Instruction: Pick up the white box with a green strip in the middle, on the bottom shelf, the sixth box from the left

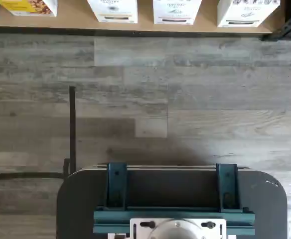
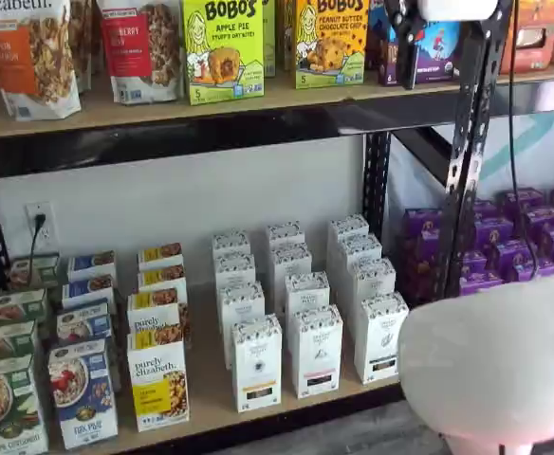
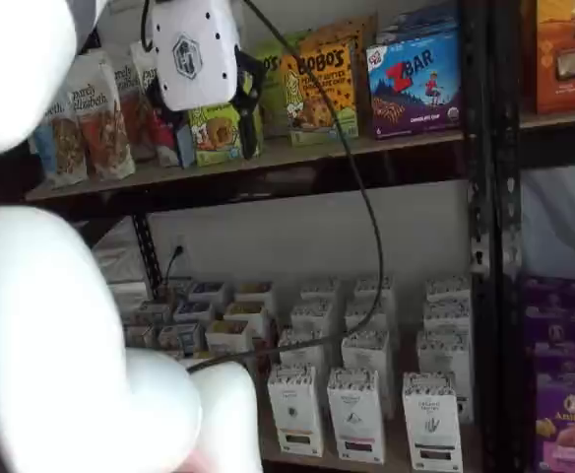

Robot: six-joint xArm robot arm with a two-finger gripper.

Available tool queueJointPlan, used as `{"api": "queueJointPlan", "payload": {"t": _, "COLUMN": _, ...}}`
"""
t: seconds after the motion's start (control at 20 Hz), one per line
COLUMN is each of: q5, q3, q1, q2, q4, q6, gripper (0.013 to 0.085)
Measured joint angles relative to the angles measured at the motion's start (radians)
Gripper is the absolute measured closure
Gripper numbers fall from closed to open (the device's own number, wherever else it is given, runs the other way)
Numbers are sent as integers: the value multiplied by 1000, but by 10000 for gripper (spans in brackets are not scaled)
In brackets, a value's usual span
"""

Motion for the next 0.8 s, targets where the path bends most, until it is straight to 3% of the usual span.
{"api": "queueJointPlan", "payload": {"t": 0.2, "q5": 1, "q3": 1, "q1": -33, "q2": 1, "q4": 39, "q6": -16, "gripper": 130}}
{"api": "queueJointPlan", "payload": {"t": 0.6, "q5": -41, "q3": 28, "q1": -3, "q2": -1, "q4": 18, "q6": 2, "gripper": 130}}
{"api": "queueJointPlan", "payload": {"t": 0.8, "q5": -121, "q3": 102, "q1": -6, "q2": -22, "q4": 19, "q6": -2, "gripper": 130}}
